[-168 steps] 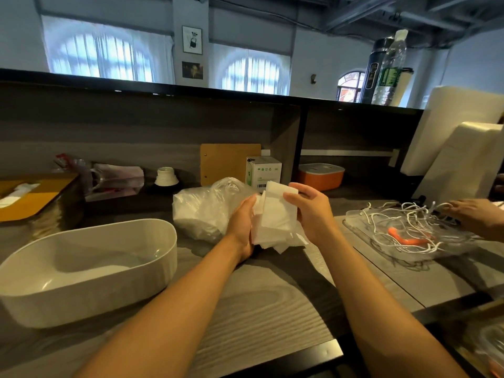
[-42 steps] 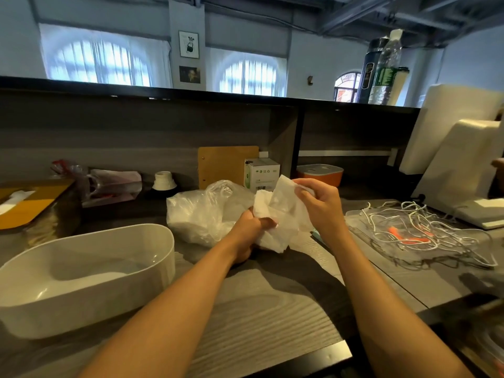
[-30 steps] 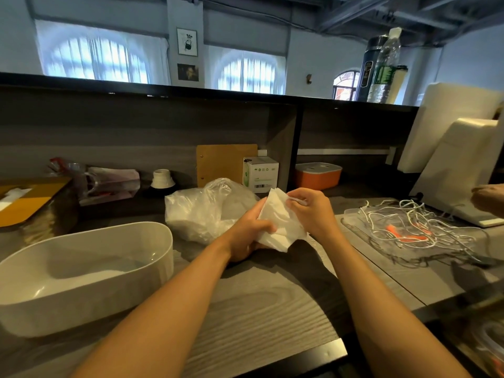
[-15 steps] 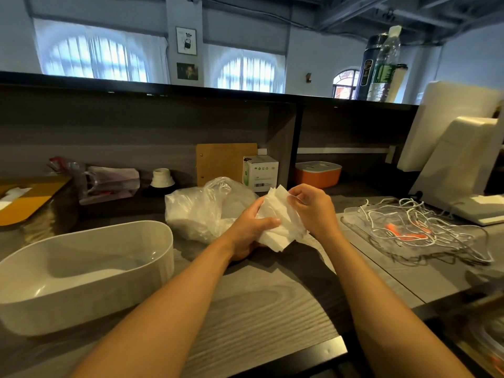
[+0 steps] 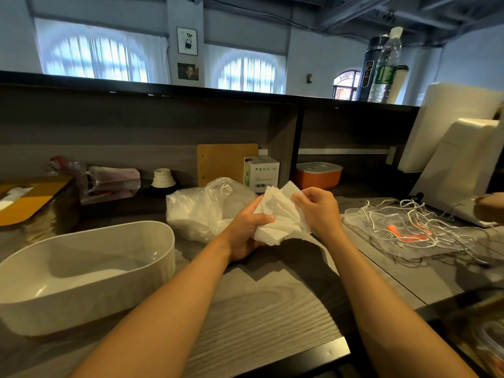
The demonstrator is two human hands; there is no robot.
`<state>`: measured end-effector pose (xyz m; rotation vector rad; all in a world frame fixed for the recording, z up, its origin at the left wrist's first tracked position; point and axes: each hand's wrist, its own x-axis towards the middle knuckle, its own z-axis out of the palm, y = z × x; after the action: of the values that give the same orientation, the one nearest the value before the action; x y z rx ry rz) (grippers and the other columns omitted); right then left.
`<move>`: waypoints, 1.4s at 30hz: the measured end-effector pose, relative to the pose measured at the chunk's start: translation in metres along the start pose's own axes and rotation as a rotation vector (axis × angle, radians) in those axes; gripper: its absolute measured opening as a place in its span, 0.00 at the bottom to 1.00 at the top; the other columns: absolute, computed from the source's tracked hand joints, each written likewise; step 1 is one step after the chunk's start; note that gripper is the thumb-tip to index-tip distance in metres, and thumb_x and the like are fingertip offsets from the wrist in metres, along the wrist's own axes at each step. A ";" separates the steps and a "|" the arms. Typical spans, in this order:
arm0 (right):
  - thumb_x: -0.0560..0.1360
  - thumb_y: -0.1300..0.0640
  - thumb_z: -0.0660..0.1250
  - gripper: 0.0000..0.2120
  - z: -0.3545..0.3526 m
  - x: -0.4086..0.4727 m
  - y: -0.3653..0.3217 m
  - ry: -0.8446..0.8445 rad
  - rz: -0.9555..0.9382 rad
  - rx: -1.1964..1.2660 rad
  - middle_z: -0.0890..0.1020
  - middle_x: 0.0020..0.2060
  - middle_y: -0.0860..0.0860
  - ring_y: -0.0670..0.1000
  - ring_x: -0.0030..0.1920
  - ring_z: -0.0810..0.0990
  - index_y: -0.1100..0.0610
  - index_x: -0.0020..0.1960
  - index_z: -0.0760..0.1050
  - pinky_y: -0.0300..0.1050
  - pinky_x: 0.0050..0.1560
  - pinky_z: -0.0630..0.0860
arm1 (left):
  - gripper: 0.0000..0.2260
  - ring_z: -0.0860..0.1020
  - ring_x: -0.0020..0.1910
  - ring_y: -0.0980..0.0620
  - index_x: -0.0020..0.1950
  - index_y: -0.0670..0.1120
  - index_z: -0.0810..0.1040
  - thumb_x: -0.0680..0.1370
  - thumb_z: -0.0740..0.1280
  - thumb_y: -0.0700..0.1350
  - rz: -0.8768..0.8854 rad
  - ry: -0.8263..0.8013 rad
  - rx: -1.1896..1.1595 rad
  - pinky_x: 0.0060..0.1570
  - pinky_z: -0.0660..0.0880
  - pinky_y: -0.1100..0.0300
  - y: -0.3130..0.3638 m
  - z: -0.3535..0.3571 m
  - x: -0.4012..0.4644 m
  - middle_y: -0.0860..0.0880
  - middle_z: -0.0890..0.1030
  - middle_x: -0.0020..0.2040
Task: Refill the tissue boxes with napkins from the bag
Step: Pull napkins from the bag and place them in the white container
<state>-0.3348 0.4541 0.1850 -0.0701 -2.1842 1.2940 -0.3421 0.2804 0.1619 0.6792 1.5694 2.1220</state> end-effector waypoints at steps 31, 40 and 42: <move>0.77 0.60 0.69 0.20 0.014 -0.013 -0.015 0.046 0.349 0.497 0.79 0.53 0.48 0.47 0.46 0.78 0.53 0.69 0.72 0.38 0.37 0.75 | 0.20 0.78 0.60 0.44 0.74 0.51 0.65 0.83 0.63 0.41 0.108 0.341 0.011 0.55 0.80 0.45 -0.004 0.007 0.005 0.45 0.78 0.64; 0.77 0.61 0.70 0.20 0.002 -0.008 -0.015 0.145 0.417 0.543 0.77 0.59 0.51 0.54 0.58 0.76 0.54 0.67 0.74 0.51 0.57 0.76 | 0.22 0.80 0.57 0.42 0.72 0.48 0.68 0.79 0.66 0.36 0.111 0.481 -0.097 0.50 0.82 0.46 -0.004 0.002 0.006 0.44 0.79 0.61; 0.77 0.61 0.68 0.23 -0.004 -0.008 -0.021 0.126 0.373 0.707 0.75 0.64 0.53 0.56 0.62 0.75 0.52 0.70 0.71 0.54 0.61 0.77 | 0.20 0.80 0.55 0.44 0.71 0.46 0.69 0.79 0.65 0.36 0.087 0.478 -0.087 0.47 0.81 0.48 -0.003 0.003 0.007 0.44 0.79 0.58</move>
<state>-0.3213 0.4437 0.1994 -0.2767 -1.5428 2.1355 -0.3456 0.2877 0.1604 0.2195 1.6864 2.5343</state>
